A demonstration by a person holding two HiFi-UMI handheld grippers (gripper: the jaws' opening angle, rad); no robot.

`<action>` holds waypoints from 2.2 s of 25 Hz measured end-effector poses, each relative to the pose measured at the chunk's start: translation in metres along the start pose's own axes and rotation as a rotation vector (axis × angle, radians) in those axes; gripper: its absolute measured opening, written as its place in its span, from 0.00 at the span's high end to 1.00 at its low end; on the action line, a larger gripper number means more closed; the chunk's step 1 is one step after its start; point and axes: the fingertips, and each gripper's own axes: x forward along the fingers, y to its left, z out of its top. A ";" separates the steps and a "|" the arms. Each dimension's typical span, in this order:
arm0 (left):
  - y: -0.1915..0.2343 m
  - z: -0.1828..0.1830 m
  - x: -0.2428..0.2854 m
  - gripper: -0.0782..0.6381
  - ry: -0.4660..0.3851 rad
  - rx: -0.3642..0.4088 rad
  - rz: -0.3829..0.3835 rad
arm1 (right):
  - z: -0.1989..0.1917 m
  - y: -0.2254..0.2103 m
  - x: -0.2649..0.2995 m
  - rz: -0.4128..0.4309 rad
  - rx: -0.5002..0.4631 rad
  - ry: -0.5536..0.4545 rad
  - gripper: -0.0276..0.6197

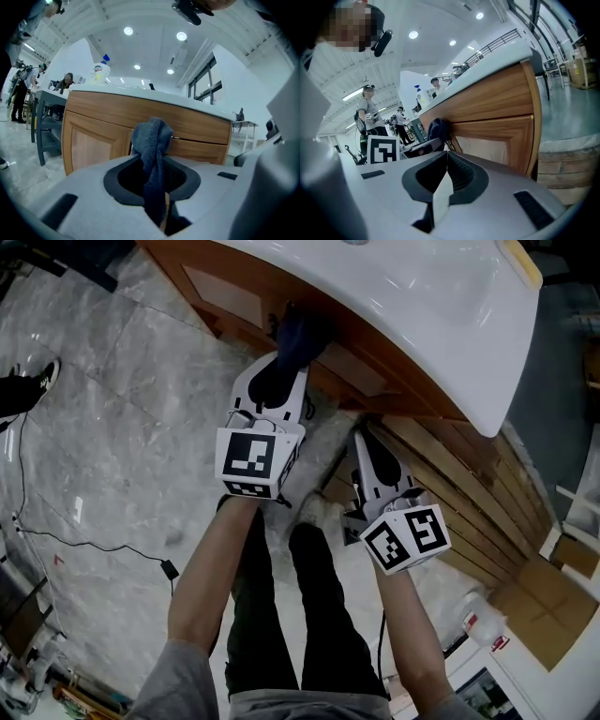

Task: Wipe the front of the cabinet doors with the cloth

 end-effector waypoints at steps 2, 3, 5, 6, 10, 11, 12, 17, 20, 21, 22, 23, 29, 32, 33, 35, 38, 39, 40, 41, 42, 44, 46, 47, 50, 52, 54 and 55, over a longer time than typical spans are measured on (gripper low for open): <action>0.008 -0.005 0.006 0.77 -0.005 0.000 0.014 | -0.006 -0.004 -0.001 -0.003 0.002 0.009 0.94; 0.011 -0.008 0.008 0.77 -0.007 0.002 0.018 | -0.009 -0.006 -0.001 -0.006 0.004 0.013 0.94; 0.016 -0.013 0.012 0.77 -0.008 0.010 0.017 | -0.013 -0.010 -0.002 -0.010 0.010 0.020 0.94; 0.017 -0.016 0.014 0.77 -0.006 0.012 0.015 | -0.016 -0.012 -0.002 -0.013 0.014 0.023 0.94; 0.023 -0.021 0.023 0.77 -0.008 0.008 0.006 | -0.022 -0.018 -0.001 -0.018 0.026 0.032 0.94; 0.023 -0.022 0.025 0.77 -0.007 0.008 0.004 | -0.023 -0.019 -0.001 -0.018 0.026 0.035 0.94; 0.024 -0.022 0.028 0.77 -0.004 0.009 0.003 | -0.025 -0.019 0.000 -0.017 0.026 0.038 0.94; 0.028 -0.023 0.039 0.78 0.036 0.019 0.010 | -0.031 -0.022 0.002 -0.016 0.035 0.048 0.94; 0.025 -0.024 0.040 0.78 0.053 0.052 0.011 | -0.035 -0.025 0.002 -0.017 0.046 0.050 0.94; 0.024 -0.024 0.040 0.78 0.054 0.059 0.009 | -0.035 -0.026 0.002 -0.018 0.050 0.050 0.94; 0.022 -0.024 0.040 0.78 0.055 0.063 0.007 | -0.036 -0.027 0.002 -0.019 0.054 0.049 0.94; 0.021 -0.024 0.040 0.78 0.055 0.065 0.004 | -0.036 -0.027 0.002 -0.018 0.058 0.048 0.94; 0.007 -0.027 0.042 0.78 0.051 0.053 -0.021 | -0.036 -0.025 -0.001 -0.007 0.059 0.045 0.94; -0.007 -0.030 0.044 0.78 0.055 0.058 -0.047 | -0.036 -0.030 -0.006 -0.011 0.061 0.042 0.94; -0.013 -0.031 0.044 0.78 0.057 0.061 -0.057 | -0.036 -0.031 -0.007 -0.013 0.062 0.041 0.94; -0.023 -0.032 0.045 0.78 0.057 0.062 -0.068 | -0.036 -0.034 -0.011 -0.014 0.062 0.039 0.94; -0.034 -0.034 0.046 0.78 0.060 0.069 -0.079 | -0.038 -0.041 -0.018 -0.019 0.067 0.036 0.94; -0.039 -0.035 0.046 0.78 0.062 0.074 -0.086 | -0.038 -0.043 -0.021 -0.022 0.070 0.034 0.94; -0.045 -0.036 0.046 0.78 0.064 0.080 -0.095 | -0.038 -0.046 -0.023 -0.027 0.075 0.032 0.94; -0.050 -0.038 0.046 0.78 0.066 0.085 -0.103 | -0.039 -0.049 -0.026 -0.031 0.080 0.029 0.94; -0.056 -0.039 0.046 0.78 0.067 0.090 -0.111 | -0.040 -0.051 -0.028 -0.034 0.084 0.027 0.94; -0.066 -0.042 0.046 0.78 0.071 0.098 -0.124 | -0.040 -0.053 -0.033 -0.035 0.088 0.023 0.94; -0.076 -0.045 0.047 0.78 0.074 0.098 -0.134 | -0.040 -0.056 -0.037 -0.036 0.088 0.020 0.94; -0.080 -0.046 0.047 0.78 0.076 0.098 -0.139 | -0.040 -0.057 -0.040 -0.037 0.089 0.018 0.94; -0.095 -0.051 0.048 0.78 0.081 0.101 -0.157 | -0.039 -0.064 -0.047 -0.043 0.093 0.009 0.94; -0.105 -0.054 0.048 0.78 0.085 0.104 -0.170 | -0.038 -0.068 -0.051 -0.048 0.094 0.003 0.94; -0.115 -0.057 0.048 0.78 0.087 0.107 -0.185 | -0.038 -0.072 -0.055 -0.053 0.096 -0.002 0.94; -0.120 -0.058 0.048 0.78 0.088 0.110 -0.194 | -0.038 -0.074 -0.057 -0.056 0.098 -0.004 0.94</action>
